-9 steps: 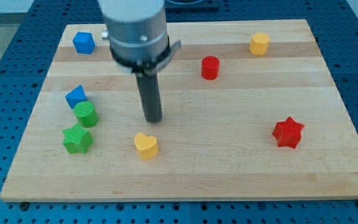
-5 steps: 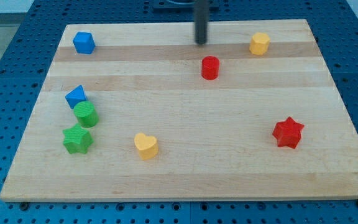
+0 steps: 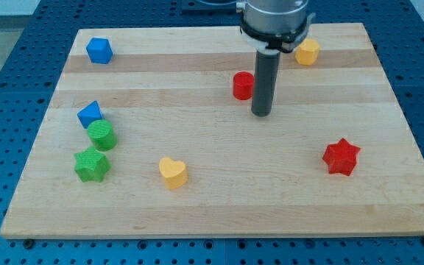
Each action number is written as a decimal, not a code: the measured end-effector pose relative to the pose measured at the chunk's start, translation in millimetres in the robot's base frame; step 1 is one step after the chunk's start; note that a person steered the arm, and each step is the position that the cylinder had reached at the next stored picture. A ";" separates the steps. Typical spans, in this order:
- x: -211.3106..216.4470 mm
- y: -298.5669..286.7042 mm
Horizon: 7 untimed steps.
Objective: Move the red circle towards the bottom center
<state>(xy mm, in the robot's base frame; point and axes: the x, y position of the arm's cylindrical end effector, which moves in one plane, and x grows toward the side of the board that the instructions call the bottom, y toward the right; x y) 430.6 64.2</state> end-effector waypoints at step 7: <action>-7.6 -37.1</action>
